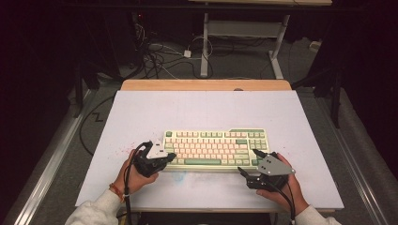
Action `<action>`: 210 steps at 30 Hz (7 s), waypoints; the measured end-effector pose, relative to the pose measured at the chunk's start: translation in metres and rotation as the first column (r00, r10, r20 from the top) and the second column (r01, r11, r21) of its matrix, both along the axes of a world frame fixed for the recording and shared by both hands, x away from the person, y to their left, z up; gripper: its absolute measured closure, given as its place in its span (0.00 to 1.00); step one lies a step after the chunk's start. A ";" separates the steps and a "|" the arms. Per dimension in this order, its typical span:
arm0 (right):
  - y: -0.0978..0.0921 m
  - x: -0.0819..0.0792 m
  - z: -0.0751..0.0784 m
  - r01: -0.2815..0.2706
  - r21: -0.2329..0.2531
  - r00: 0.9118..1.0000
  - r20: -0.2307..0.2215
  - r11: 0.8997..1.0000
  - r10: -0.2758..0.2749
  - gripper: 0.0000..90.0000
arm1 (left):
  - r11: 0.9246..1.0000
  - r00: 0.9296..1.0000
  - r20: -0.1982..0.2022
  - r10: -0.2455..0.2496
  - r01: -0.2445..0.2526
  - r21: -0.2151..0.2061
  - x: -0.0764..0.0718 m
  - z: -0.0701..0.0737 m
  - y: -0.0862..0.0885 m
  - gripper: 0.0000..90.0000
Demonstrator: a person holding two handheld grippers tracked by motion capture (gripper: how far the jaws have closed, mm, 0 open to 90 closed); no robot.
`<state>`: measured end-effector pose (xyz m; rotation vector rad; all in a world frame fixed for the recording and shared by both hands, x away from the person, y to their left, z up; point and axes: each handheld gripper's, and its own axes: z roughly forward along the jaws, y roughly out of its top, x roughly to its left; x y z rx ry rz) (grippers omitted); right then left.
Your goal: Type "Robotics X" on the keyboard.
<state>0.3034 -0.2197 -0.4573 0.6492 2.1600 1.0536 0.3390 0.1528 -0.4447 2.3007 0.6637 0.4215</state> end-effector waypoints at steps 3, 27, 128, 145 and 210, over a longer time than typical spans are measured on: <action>0.000 0.001 -0.001 -0.001 -0.004 1.000 -0.001 1.000 0.001 0.26 | 1.000 1.000 -0.002 -0.004 0.004 0.026 0.007 0.002 -0.010 0.97; 0.002 0.003 -0.006 -0.010 -0.025 1.000 -0.026 1.000 0.009 0.26 | 0.993 0.998 -0.047 -0.046 0.051 0.110 0.061 0.003 -0.079 0.97; -0.008 0.004 0.008 0.000 0.019 0.999 -0.033 1.000 0.001 0.41 | 0.998 0.959 0.283 0.028 -0.043 0.045 -0.018 -0.002 0.008 0.21; -0.001 0.019 0.026 -0.013 0.033 0.996 -0.093 0.999 0.016 0.88 | 0.991 0.972 0.215 0.094 -0.113 0.078 -0.030 -0.025 0.035 0.21; 0.098 0.098 0.001 -0.126 -0.124 0.965 -0.247 0.984 0.092 0.99 | 0.990 0.985 0.153 0.076 -0.093 0.109 -0.034 -0.034 0.037 0.21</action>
